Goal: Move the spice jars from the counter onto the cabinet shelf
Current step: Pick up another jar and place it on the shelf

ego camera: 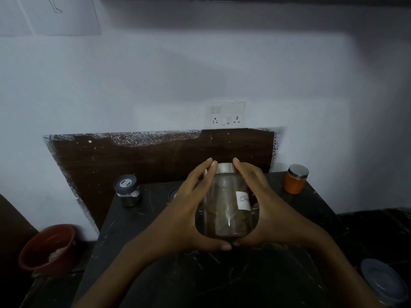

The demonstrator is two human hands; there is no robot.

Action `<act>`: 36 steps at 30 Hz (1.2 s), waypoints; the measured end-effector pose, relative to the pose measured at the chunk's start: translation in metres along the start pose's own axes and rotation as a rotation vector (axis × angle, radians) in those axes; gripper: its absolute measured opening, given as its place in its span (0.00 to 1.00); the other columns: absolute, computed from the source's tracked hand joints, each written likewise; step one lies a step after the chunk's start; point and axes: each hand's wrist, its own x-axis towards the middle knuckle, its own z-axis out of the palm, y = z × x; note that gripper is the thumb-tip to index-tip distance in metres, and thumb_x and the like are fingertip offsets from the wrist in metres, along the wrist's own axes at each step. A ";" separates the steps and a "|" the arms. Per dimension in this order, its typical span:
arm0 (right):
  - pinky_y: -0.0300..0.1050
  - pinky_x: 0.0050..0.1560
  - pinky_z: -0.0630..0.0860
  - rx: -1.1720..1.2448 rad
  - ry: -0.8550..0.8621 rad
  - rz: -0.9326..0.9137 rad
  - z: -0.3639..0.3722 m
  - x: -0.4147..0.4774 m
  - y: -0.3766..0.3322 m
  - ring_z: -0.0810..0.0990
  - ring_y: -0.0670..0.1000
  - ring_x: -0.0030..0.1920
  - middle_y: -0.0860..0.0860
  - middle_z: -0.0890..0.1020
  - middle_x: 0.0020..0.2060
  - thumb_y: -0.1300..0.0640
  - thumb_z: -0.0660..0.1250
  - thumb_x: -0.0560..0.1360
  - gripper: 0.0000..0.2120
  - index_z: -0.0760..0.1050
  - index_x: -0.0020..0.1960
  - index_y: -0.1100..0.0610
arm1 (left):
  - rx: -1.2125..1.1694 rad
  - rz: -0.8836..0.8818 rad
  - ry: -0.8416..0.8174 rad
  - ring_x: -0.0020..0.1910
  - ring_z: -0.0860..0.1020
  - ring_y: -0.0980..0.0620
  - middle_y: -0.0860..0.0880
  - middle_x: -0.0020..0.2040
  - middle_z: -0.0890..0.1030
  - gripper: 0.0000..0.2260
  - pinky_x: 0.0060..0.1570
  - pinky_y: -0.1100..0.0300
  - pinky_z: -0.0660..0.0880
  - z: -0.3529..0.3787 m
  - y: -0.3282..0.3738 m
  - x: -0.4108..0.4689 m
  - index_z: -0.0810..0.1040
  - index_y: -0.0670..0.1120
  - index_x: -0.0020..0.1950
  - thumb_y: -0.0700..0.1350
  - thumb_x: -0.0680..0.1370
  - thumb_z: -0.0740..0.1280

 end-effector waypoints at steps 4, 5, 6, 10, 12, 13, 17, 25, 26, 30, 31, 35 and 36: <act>0.33 0.58 0.72 0.053 -0.028 -0.024 -0.007 -0.002 0.003 0.53 0.26 0.65 0.25 0.42 0.67 0.44 0.80 0.53 0.63 0.35 0.69 0.28 | -0.047 0.012 0.053 0.76 0.53 0.54 0.57 0.76 0.50 0.53 0.63 0.53 0.73 -0.001 0.003 0.001 0.49 0.58 0.77 0.57 0.61 0.79; 0.26 0.55 0.70 0.102 -0.051 -0.014 -0.010 -0.003 0.006 0.53 0.23 0.64 0.22 0.42 0.66 0.46 0.81 0.53 0.63 0.36 0.68 0.26 | -0.105 0.010 0.060 0.75 0.54 0.54 0.57 0.75 0.51 0.53 0.60 0.55 0.75 -0.002 0.003 0.000 0.50 0.59 0.77 0.55 0.61 0.80; 0.21 0.53 0.67 0.155 -0.072 0.004 -0.013 -0.004 0.008 0.53 0.22 0.62 0.20 0.41 0.65 0.48 0.82 0.54 0.64 0.36 0.67 0.25 | -0.168 0.003 0.065 0.75 0.55 0.55 0.57 0.75 0.51 0.52 0.58 0.58 0.76 -0.002 0.004 -0.001 0.51 0.59 0.76 0.52 0.61 0.80; 0.19 0.50 0.67 0.201 -0.088 0.043 -0.015 -0.006 0.011 0.55 0.22 0.61 0.17 0.45 0.62 0.51 0.83 0.53 0.63 0.39 0.66 0.23 | -0.292 -0.035 0.033 0.74 0.56 0.62 0.61 0.75 0.51 0.54 0.58 0.67 0.73 -0.001 0.004 -0.003 0.47 0.60 0.77 0.48 0.62 0.80; 0.18 0.50 0.67 0.132 -0.061 0.027 -0.013 -0.004 0.009 0.55 0.20 0.60 0.19 0.47 0.63 0.49 0.82 0.53 0.63 0.39 0.67 0.24 | -0.217 -0.035 0.012 0.74 0.51 0.65 0.63 0.76 0.47 0.55 0.59 0.77 0.65 -0.001 0.004 -0.002 0.43 0.61 0.76 0.52 0.62 0.80; 0.20 0.51 0.68 0.088 -0.044 0.014 -0.012 -0.002 0.007 0.54 0.19 0.60 0.20 0.47 0.64 0.48 0.82 0.53 0.62 0.39 0.67 0.25 | -0.165 -0.030 0.010 0.74 0.49 0.65 0.62 0.76 0.45 0.56 0.60 0.79 0.62 -0.001 0.004 0.000 0.42 0.61 0.76 0.54 0.62 0.79; 0.22 0.51 0.70 0.047 -0.033 -0.022 -0.013 0.002 0.001 0.51 0.18 0.59 0.20 0.45 0.63 0.47 0.81 0.54 0.62 0.38 0.66 0.24 | -0.107 -0.023 0.006 0.74 0.53 0.63 0.61 0.75 0.48 0.55 0.61 0.73 0.66 -0.004 0.008 0.004 0.42 0.60 0.76 0.56 0.62 0.78; 0.23 0.55 0.60 0.037 -0.094 -0.031 -0.029 0.007 -0.001 0.51 0.19 0.60 0.19 0.47 0.64 0.45 0.81 0.54 0.61 0.37 0.68 0.26 | -0.198 -0.055 0.019 0.72 0.57 0.62 0.60 0.73 0.52 0.56 0.54 0.64 0.77 -0.015 0.011 0.004 0.46 0.55 0.77 0.44 0.61 0.81; 0.25 0.56 0.59 0.014 -0.084 -0.037 -0.031 0.011 -0.003 0.52 0.20 0.61 0.20 0.48 0.64 0.45 0.81 0.54 0.61 0.38 0.68 0.27 | -0.172 -0.053 0.019 0.72 0.57 0.63 0.60 0.73 0.52 0.56 0.54 0.66 0.76 -0.019 0.011 0.005 0.46 0.54 0.77 0.44 0.61 0.81; 0.27 0.60 0.59 -0.085 -0.006 -0.093 -0.046 0.029 -0.018 0.56 0.29 0.66 0.23 0.48 0.66 0.44 0.81 0.54 0.61 0.39 0.70 0.29 | 0.020 -0.001 0.033 0.70 0.54 0.70 0.63 0.73 0.49 0.56 0.58 0.75 0.68 -0.048 0.012 0.026 0.45 0.55 0.77 0.53 0.60 0.80; 0.26 0.60 0.59 -0.106 0.021 -0.119 -0.052 0.035 -0.022 0.55 0.29 0.66 0.25 0.49 0.67 0.44 0.81 0.54 0.61 0.39 0.70 0.30 | 0.068 0.014 0.044 0.71 0.53 0.70 0.63 0.73 0.48 0.56 0.60 0.77 0.65 -0.057 0.013 0.033 0.44 0.56 0.77 0.55 0.60 0.80; 0.24 0.61 0.64 -0.190 0.114 -0.218 -0.083 0.067 -0.046 0.60 0.34 0.65 0.24 0.49 0.66 0.44 0.81 0.55 0.61 0.38 0.69 0.29 | 0.240 0.110 0.090 0.72 0.53 0.66 0.58 0.74 0.50 0.56 0.64 0.77 0.58 -0.101 0.021 0.068 0.46 0.54 0.77 0.58 0.60 0.79; 0.22 0.58 0.65 -0.221 0.135 -0.244 -0.092 0.075 -0.053 0.62 0.34 0.61 0.22 0.48 0.64 0.44 0.80 0.55 0.61 0.37 0.69 0.28 | 0.268 0.129 0.107 0.73 0.53 0.65 0.58 0.74 0.51 0.56 0.64 0.76 0.61 -0.112 0.024 0.077 0.47 0.54 0.77 0.58 0.59 0.79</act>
